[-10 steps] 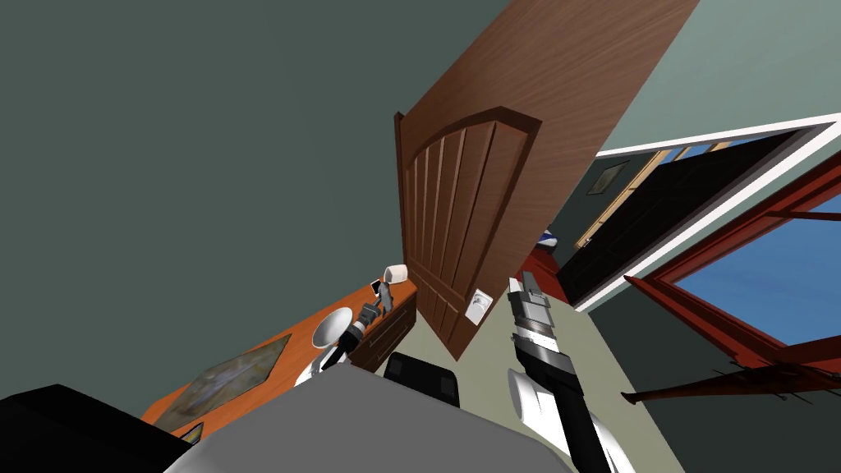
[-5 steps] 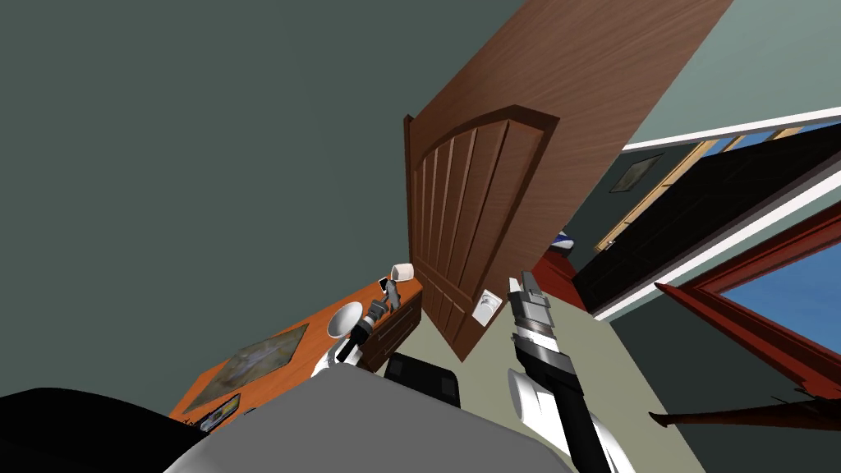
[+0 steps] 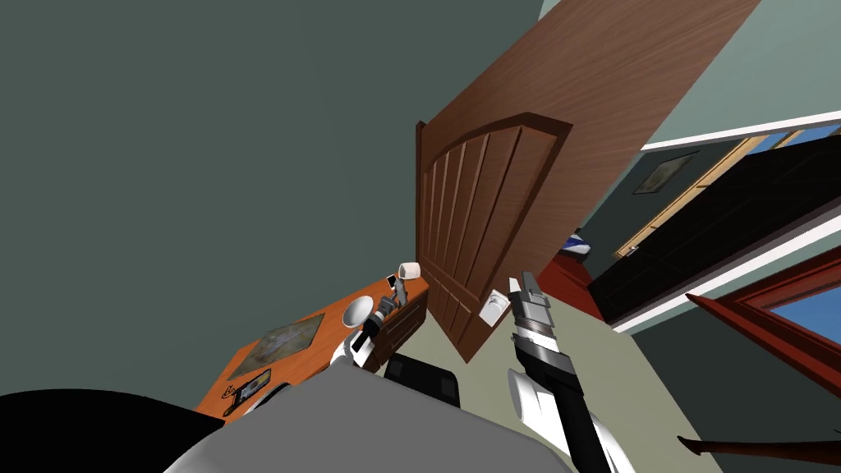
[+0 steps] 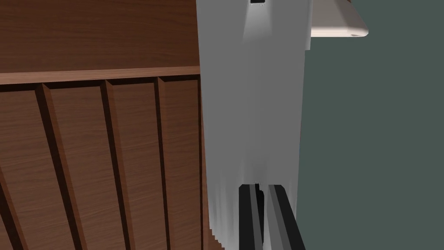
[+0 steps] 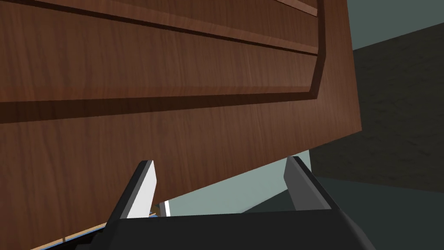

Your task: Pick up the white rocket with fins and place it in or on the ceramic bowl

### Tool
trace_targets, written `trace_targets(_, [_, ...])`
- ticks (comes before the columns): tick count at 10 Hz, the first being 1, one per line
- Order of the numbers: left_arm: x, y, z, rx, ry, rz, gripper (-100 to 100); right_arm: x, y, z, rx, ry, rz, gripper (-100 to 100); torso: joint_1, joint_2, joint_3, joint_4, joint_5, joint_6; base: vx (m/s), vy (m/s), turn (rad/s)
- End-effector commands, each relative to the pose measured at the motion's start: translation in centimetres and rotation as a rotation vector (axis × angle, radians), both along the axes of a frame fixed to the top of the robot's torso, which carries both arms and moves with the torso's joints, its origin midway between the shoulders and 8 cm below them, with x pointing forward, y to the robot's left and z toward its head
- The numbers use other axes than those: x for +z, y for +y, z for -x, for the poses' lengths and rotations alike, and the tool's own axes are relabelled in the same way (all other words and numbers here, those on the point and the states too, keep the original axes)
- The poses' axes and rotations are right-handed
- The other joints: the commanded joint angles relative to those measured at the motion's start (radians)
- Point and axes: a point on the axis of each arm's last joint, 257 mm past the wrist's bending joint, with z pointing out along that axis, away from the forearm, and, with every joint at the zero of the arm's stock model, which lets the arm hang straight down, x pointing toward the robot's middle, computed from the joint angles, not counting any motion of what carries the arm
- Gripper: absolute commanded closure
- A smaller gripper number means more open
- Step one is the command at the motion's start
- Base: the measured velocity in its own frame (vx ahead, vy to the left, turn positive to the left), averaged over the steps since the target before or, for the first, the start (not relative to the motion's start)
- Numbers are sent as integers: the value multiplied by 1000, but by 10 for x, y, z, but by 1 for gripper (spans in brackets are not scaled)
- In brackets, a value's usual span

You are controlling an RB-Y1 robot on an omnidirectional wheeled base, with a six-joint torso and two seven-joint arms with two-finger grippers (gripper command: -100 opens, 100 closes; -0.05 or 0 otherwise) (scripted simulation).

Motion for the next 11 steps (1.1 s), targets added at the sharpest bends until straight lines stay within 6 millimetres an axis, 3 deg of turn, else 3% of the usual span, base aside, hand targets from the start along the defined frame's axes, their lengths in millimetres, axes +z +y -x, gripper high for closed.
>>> trace_targets(1, [0, -16, -9, -20, 1, -3, 100, 0, 0, 0, 0, 0, 0, 0, 0, 0, 0, 0, 0, 0, -37, 49, 89])
trace_targets(3, [1, -46, -23, -56, 1, -7, 100, 0, 0, 0, 0, 0, 0, 0, 1, 0, 0, 0, 0, -1, -56, 71, 158])
trace_targets(4, [0, -36, -19, -45, 1, -2, 100, 0, 0, 0, 0, 0, 0, 0, 2, 0, 0, 0, 0, -1, -25, 34, 7])
trace_targets(5, [0, -39, -19, -48, -1, -4, 0, 0, 0, 0, 0, 0, 0, 0, 0, -1, -1, 0, -1, -2, -4, 5, -4])
trace_targets(6, [9, -16, -32, -23, -10, -9, 100, 0, 0, 0, 0, 0, 0, 0, -1, -2, -1, -1, -1, -2, -94, -35, -163])
trace_targets(8, [9, -16, -32, -23, -10, -9, 100, 0, 0, 0, 0, 0, 0, 0, -3, 2, 1, 0, -2, -2, -93, -31, -34])
trace_targets(11, [33, 29, -61, 29, -37, -18, 100, 0, 0, 0, 0, 0, 0, 0, -5, 5, 3, 2, -2, -1, -137, -53, -143])
